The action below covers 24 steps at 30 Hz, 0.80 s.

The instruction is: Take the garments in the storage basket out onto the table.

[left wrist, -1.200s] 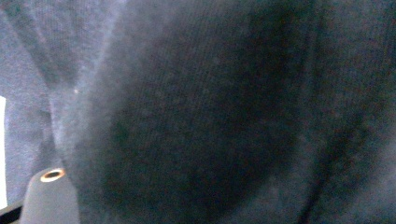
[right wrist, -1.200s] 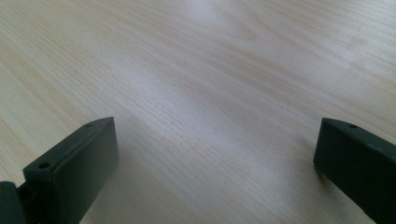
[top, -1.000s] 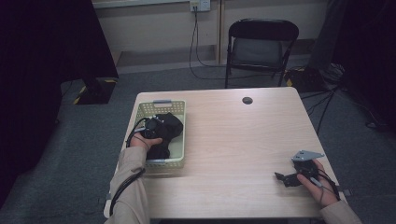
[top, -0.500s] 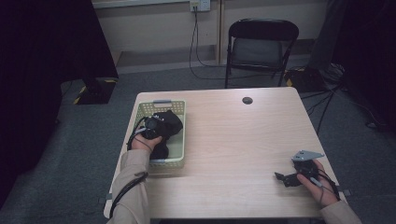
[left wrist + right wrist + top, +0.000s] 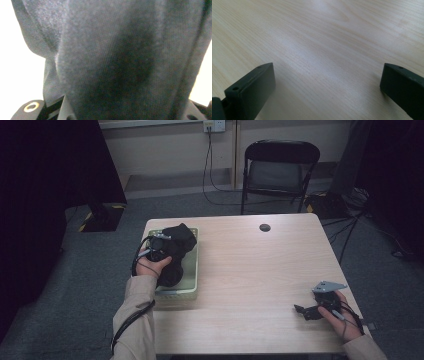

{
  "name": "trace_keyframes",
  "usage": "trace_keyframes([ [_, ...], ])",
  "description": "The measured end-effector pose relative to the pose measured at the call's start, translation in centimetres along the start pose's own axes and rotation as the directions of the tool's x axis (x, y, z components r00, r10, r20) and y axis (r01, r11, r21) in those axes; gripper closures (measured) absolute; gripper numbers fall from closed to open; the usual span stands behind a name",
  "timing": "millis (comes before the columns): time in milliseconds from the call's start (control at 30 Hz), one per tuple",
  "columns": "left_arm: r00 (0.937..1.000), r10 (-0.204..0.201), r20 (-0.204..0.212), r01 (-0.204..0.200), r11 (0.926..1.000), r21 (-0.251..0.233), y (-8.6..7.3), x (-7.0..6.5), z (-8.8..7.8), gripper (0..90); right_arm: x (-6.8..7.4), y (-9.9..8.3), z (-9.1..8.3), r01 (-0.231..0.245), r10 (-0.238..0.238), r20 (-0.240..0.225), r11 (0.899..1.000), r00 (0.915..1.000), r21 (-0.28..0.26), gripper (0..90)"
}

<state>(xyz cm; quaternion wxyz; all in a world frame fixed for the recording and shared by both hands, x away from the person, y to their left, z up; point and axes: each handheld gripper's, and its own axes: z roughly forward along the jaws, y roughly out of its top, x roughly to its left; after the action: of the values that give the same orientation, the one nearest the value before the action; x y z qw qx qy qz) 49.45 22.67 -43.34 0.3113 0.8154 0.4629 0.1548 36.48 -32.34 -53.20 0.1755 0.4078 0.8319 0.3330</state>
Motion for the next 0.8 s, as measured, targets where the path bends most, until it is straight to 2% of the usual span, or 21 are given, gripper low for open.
trace_keyframes([
  [333,0.9992,-0.004,0.041,0.006,0.9986,-0.053,0.7,-0.2,-1.7,60.0,0.0,0.0,0.0,0.0,0.0,0.0,1.0,1.0,0.0,0.0],
  [467,0.9972,-0.012,0.073,0.019,0.9961,-0.087,1.0,-0.3,-2.3,60.0,0.0,0.0,0.0,0.0,0.0,0.0,1.0,1.0,0.0,0.0],
  [800,0.9953,0.02,0.095,-0.008,0.9922,-0.124,2.1,-1.2,-3.4,60.5,0.0,0.0,0.0,0.0,0.0,0.0,1.0,1.0,0.0,0.0],
])
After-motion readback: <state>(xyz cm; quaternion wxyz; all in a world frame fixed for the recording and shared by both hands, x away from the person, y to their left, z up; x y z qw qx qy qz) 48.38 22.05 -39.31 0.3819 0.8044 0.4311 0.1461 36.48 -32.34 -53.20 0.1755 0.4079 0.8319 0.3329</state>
